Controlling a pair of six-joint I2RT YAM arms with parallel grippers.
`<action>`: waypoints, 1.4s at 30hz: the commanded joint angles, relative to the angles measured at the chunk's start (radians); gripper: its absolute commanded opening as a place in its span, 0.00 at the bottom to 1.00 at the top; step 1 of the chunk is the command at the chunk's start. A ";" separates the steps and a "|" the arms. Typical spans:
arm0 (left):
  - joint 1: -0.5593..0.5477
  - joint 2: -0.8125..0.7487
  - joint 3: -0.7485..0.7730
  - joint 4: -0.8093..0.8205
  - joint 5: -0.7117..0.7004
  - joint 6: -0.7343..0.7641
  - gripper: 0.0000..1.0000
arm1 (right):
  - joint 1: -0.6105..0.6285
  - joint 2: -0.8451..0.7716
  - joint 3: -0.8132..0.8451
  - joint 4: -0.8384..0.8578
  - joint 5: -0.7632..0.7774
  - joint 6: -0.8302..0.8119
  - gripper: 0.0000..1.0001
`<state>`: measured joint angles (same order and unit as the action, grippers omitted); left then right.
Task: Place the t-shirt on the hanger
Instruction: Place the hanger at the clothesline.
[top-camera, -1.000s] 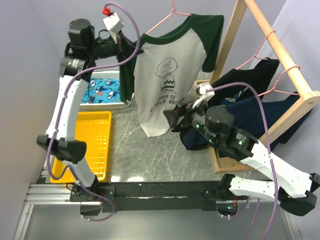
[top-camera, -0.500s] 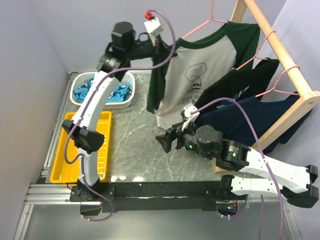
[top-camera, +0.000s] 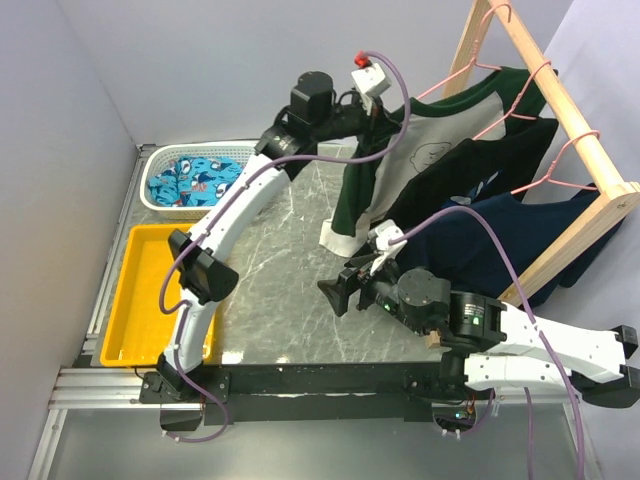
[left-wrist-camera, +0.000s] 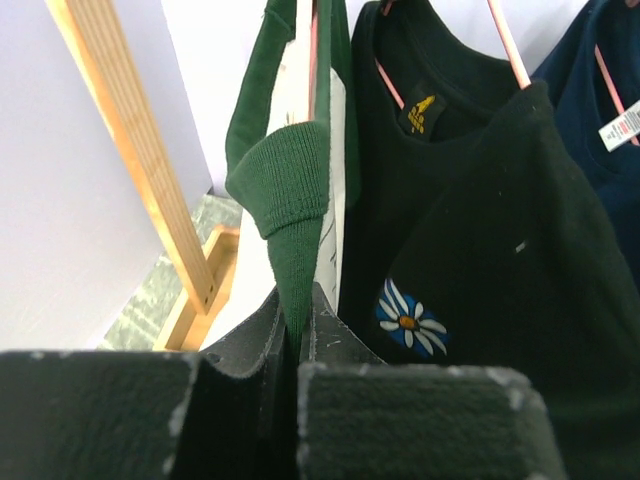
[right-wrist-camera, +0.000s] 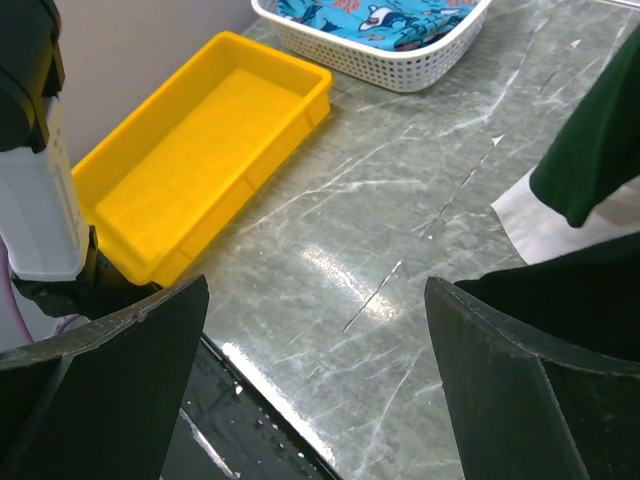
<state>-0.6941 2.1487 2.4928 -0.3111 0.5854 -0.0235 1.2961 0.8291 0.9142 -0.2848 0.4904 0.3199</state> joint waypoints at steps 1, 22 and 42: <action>-0.028 0.005 0.080 0.199 -0.053 -0.026 0.01 | 0.017 -0.038 -0.011 0.009 0.079 0.010 0.96; -0.087 0.106 0.110 0.331 -0.076 -0.101 0.01 | 0.051 -0.105 -0.070 -0.019 0.163 0.028 0.95; -0.105 0.145 0.106 0.340 -0.062 -0.127 0.01 | 0.062 -0.134 -0.090 -0.033 0.194 0.042 0.94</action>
<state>-0.7872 2.3211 2.5362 -0.0975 0.5079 -0.1440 1.3491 0.7071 0.8280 -0.3286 0.6498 0.3481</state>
